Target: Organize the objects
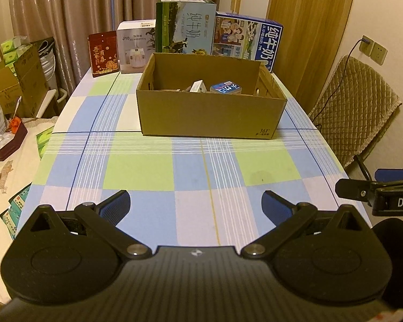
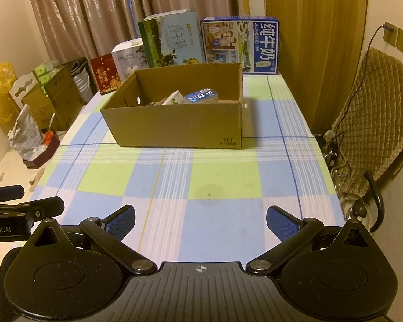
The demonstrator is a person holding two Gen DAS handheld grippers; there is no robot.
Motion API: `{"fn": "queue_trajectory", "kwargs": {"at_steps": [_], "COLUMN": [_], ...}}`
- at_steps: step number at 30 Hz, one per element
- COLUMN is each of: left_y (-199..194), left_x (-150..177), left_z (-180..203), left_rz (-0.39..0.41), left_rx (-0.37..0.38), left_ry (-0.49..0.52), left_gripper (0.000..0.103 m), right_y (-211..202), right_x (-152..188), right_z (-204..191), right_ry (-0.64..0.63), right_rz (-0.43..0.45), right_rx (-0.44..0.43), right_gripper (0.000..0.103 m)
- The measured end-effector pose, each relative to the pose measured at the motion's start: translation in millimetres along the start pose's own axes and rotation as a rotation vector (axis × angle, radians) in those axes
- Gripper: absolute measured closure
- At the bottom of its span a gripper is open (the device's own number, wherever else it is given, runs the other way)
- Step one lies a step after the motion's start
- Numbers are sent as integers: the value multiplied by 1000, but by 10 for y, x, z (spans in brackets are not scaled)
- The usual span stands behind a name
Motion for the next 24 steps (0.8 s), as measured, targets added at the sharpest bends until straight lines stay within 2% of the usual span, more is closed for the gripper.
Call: {"fn": "queue_trajectory", "kwargs": {"at_steps": [24], "left_y": [7], "left_x": [12], "left_z": [26], "left_rz": [-3], "left_rx": [16], "left_ry": [-1], "left_gripper": [1], "right_y": [5], "right_x": [-1], "right_z": [-18], "right_ry": [-2], "right_rz": [-3], "right_rx": [-1], "right_gripper": [2]}}
Point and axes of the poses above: each gripper's, at about its wrist camera, not at the fingertips, and y roughly the way its jaws point, z to its right, x to its underside, the point moved 8 cm from there along y, roughly the way its jaws point, and after that the axes turned 13 degrees about -y, right-handed, at the moved point
